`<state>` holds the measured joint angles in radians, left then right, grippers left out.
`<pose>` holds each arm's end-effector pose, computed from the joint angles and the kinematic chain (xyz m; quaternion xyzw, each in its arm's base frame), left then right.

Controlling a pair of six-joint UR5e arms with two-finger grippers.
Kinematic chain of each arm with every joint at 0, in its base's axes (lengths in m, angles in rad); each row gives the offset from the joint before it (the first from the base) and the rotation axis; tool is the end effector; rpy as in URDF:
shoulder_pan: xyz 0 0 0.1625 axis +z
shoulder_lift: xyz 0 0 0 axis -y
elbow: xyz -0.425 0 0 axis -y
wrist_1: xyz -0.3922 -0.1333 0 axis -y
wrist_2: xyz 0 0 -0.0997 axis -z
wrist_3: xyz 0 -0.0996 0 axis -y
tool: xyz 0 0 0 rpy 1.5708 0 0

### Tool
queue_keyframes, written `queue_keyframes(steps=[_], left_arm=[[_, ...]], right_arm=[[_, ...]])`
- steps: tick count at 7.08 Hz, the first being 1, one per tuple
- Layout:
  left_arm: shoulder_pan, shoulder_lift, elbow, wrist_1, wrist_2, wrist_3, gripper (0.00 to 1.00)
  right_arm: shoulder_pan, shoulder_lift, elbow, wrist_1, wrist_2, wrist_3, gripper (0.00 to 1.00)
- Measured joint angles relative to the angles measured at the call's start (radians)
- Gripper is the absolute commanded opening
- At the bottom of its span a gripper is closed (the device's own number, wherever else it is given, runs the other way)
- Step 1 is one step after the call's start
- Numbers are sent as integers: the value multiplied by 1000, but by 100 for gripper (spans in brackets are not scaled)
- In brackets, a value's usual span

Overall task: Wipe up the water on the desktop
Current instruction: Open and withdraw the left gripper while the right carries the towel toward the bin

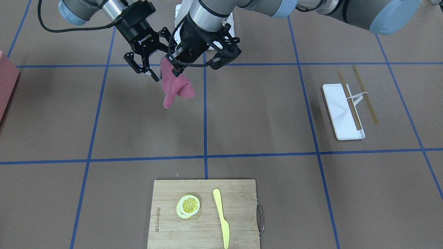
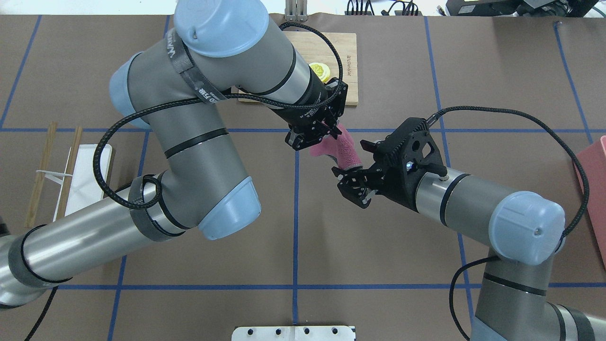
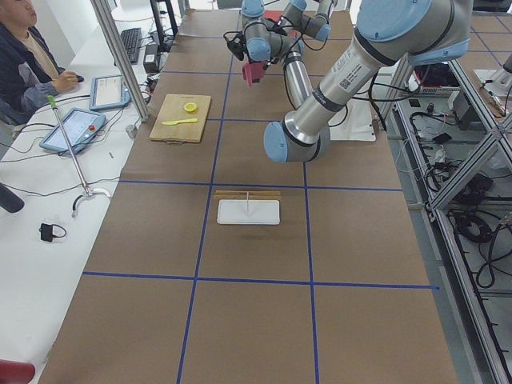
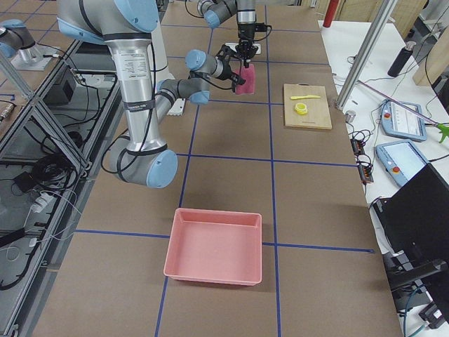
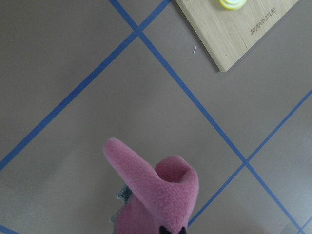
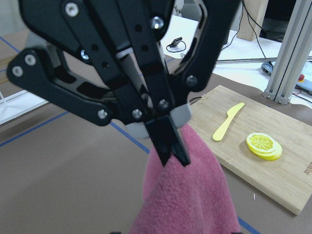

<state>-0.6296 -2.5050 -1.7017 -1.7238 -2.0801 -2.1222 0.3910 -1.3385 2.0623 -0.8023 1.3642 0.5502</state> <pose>0.4737 -0.4499 0.0085 -0.1848 0.5613 -0.3222 0.7396 -0.4006 -0.3314 0.2246 0.4956 -0.4648 -0.1596 0.7162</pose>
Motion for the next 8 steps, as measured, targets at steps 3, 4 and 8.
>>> queue_keyframes(steps=[3, 4, 8], left_arm=[[2, 0, -1, -2, 0, -5, 0], [2, 0, -2, -3, 0, -5, 0], [-5, 7, -37, -4, 1, 9, 80]], right_arm=[[-5, -2, 7, 2, -2, 6, 0], [-6, -3, 11, 3, -2, 22, 0], [-3, -17, 37, 3, 1, 72, 0]])
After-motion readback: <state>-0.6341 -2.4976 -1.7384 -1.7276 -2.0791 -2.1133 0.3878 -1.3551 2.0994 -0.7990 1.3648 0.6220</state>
